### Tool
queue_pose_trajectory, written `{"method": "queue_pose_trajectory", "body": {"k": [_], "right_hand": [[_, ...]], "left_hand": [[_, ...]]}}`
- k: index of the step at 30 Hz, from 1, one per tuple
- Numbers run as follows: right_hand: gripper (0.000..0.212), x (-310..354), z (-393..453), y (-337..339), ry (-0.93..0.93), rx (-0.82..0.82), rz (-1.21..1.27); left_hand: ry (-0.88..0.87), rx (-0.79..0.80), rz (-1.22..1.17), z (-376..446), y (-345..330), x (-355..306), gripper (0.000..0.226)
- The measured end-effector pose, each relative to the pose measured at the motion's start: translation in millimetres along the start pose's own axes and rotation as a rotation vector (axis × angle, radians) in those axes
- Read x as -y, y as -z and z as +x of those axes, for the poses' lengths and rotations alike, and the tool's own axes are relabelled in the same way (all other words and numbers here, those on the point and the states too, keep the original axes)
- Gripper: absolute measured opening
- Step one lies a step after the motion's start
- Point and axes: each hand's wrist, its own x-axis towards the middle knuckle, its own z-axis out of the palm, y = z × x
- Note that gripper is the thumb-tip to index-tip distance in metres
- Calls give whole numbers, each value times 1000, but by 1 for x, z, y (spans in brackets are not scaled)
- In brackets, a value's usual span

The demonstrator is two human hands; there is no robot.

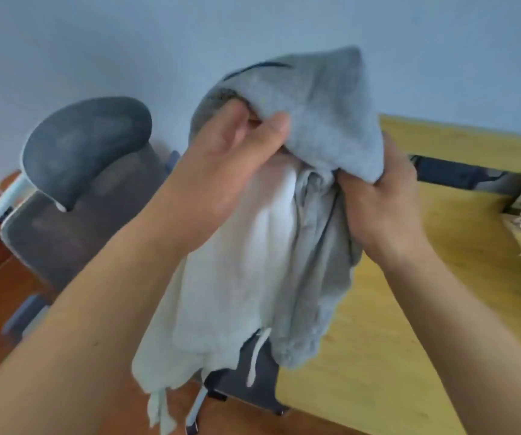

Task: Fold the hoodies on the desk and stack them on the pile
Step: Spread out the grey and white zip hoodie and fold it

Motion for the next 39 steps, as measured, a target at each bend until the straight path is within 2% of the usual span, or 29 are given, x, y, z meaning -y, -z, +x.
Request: {"method": "queue_pose_trajectory", "body": {"k": [3, 4, 6, 7, 8, 10, 11, 13, 15, 17, 19, 21, 24, 25, 26, 27, 29, 30, 31, 32, 33, 35, 36, 38, 39], "right_hand": [[10, 50, 31, 82, -27, -122, 104], [11, 59, 37, 108, -58, -155, 134], [18, 69, 41, 154, -124, -221, 169], [21, 70, 39, 174, -146, -242, 189], [22, 67, 36, 193, -165, -250, 206], [25, 53, 28, 230, -203, -238, 180], [25, 44, 24, 251, -229, -233, 150], [26, 27, 17, 298, -270, -202, 101], [28, 11, 11, 342, -300, -171, 87], [24, -6, 6, 378, -348, -134, 43], [21, -20, 2, 407, -383, -115, -91], [28, -29, 0, 435, -395, -86, -301], [26, -29, -3, 462, -253, -50, -690], [25, -27, -6, 466, -223, -36, -771], [27, -29, -7, 467, -218, -22, -814], [30, -29, -9, 465, -233, 10, -821], [26, -36, -14, 453, -369, 50, -570], [25, -40, -17, 444, -446, 52, -398], [28, -43, -20, 437, -511, 60, -259], [30, -45, -23, 431, -549, 63, -168], [29, -47, -24, 429, -565, 54, -104], [26, -47, -20, 435, -548, 6, -22], [25, -47, -16, 443, -530, -47, 13], [20, -52, -10, 468, -543, -182, 61], [16, -58, -9, 483, -562, -253, 101]], "left_hand": [[-260, 166, 487, 17, -38, -38, 71], [-269, 203, 650, 21, -52, -41, 87], [-148, 250, 805, 20, -88, -31, 106], [-89, 232, 810, 18, -108, -22, 103], [-58, 187, 790, 16, -125, -8, 86], [-43, 105, 802, 14, -153, 21, 40], [-24, 85, 818, 15, -162, 31, 26], [43, 22, 773, 24, -174, 39, 16], [59, -71, 619, 32, -187, 28, 16], [-25, -139, 580, 40, -208, 11, 17], [-104, -144, 665, 48, -235, 0, 20], [-125, -158, 786, 54, -259, 2, 26], [17, -292, 1140, 52, -278, 24, 32], [84, -347, 1190, 45, -287, 33, 33], [112, -380, 1156, 35, -300, 40, 35], [94, -343, 1052, 21, -320, 47, 44], [17, -61, 798, -17, -377, 57, 74], [29, 89, 744, -35, -410, 63, 86], [42, 173, 708, -53, -438, 67, 96], [67, 179, 657, -66, -460, 75, 99], [142, 102, 594, -72, -472, 82, 90], [302, -97, 529, -64, -465, 112, 44], [381, -143, 484, -57, -451, 124, 28], [460, -175, 493, -51, -416, 139, 22], [424, -159, 651, -51, -398, 136, 22]]}}
